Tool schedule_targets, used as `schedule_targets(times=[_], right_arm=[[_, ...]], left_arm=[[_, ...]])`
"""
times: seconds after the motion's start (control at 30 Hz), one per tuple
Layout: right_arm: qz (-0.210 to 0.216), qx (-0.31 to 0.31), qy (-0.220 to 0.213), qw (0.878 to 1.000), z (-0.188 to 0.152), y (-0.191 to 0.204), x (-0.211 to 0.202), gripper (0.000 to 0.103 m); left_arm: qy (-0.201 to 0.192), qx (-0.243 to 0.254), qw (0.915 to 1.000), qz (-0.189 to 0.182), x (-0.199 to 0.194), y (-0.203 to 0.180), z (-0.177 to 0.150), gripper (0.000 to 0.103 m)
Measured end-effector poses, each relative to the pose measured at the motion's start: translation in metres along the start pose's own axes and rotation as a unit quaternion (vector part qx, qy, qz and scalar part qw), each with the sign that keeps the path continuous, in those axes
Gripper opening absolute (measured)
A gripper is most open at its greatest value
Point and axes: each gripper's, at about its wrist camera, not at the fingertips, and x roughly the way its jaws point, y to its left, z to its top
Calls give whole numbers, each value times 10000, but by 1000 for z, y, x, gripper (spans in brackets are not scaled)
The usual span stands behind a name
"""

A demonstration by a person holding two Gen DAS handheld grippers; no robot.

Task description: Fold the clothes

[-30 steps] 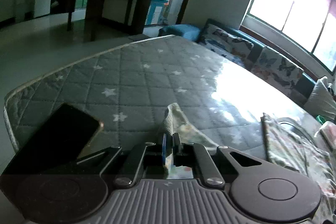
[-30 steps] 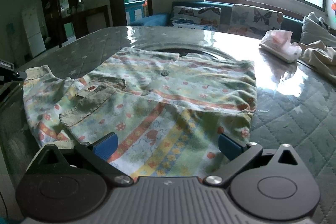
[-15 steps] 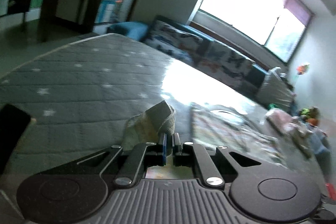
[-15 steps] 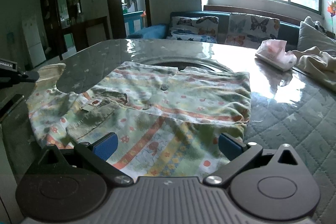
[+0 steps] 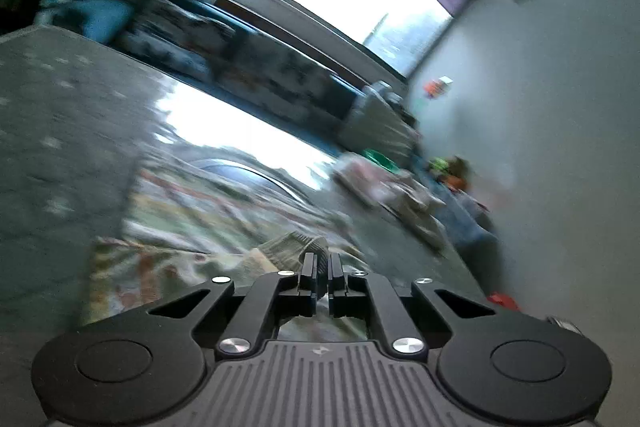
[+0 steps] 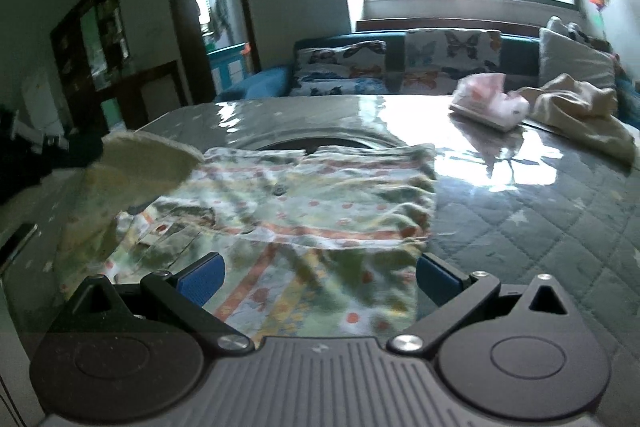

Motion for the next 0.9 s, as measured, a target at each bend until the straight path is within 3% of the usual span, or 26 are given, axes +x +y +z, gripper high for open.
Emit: schedule_targets(times=[0.2,0.3,0.43,0.6,0.67,0.73,0.9], right_arm=[[-178,282,-75,9994,2,-17,-6,102],[-251,428,-104,9987,4,-25,-9,100],[-29,555,32,9984,5,-24,-4,92],[449,530,371,9969,2,-7,10,75],[512,476,500,9963,0,0,19,64],[574,421,629,9955,-2,6,27,60],[664,223,831,9941,-7,21,37,45]], left_arm=[[711,311,9965,-308,30,-10,-23,6],[1062,336,9929,-428,36,-7,-34,11],[1121,577,9915,-318,25,-3,-41,24],[835,717,9935,296,2,22,-34,37],[734,721,9928,621,-4,34,-31,38],[686,710,9909,913,-9,46,-31,39],[708,729,9868,1264,-15,62,-34,42]])
